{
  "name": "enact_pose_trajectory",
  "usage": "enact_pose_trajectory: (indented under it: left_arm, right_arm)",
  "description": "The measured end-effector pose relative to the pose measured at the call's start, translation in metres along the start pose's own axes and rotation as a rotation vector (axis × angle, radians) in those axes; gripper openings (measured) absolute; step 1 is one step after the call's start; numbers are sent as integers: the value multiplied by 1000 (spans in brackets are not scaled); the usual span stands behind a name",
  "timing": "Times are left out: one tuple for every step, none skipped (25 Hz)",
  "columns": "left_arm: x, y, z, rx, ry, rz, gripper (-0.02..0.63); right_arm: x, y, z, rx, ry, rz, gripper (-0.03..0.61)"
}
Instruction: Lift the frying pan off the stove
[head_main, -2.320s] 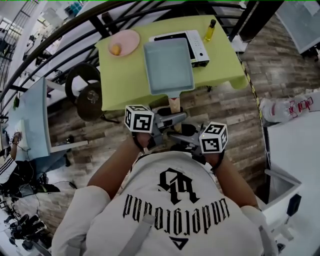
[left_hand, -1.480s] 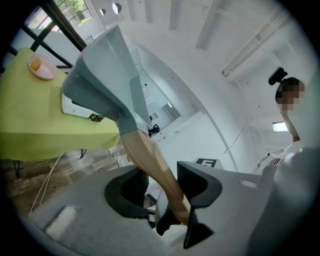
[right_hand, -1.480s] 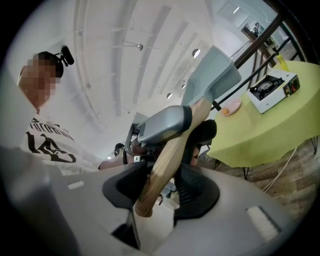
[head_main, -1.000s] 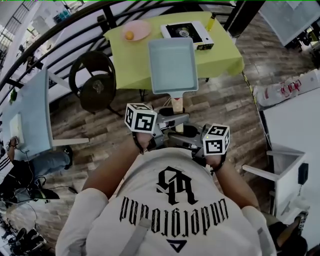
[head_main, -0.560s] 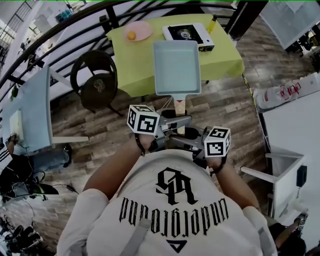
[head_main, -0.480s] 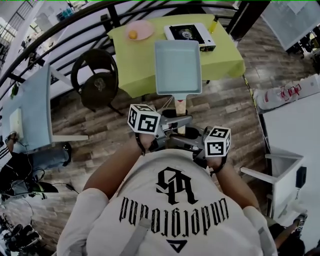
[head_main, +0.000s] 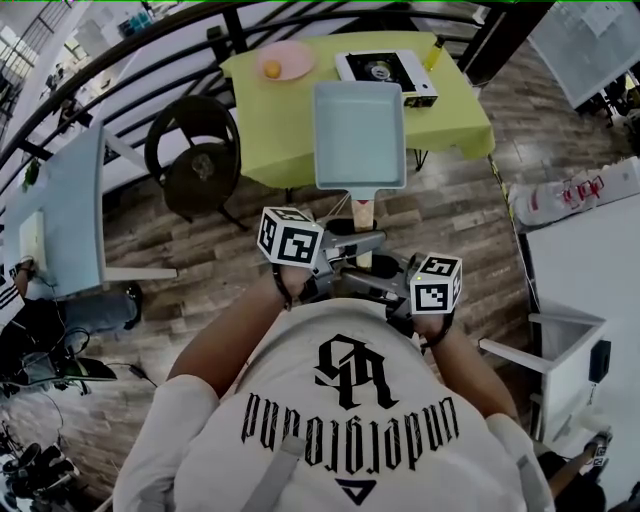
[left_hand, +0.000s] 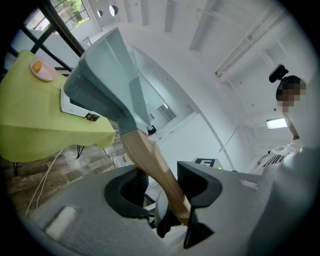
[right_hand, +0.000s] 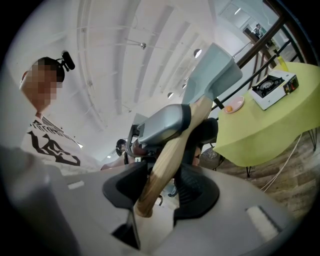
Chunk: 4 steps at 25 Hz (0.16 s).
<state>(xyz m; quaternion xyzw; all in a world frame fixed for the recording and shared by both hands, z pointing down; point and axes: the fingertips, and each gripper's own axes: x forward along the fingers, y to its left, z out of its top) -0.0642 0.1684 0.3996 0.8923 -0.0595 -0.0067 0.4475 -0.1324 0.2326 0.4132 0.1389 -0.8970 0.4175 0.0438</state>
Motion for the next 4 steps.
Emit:
enact_pose_trajectory:
  left_arm:
    - [0,0,1,1,2,0,195]
    - [1,1,2,1,4,-1,195]
    - [2,0,3,2,6,-3,195]
    - [3,0,4,3,8,-5,195]
  right_arm:
    - [0,-1,0,0,-1,1,169]
    - [0,-2,1,0,-2,2,169]
    - [-1,-3,2,0,-4,2,169]
    - [-1,-3,3,0,-6,3,169]
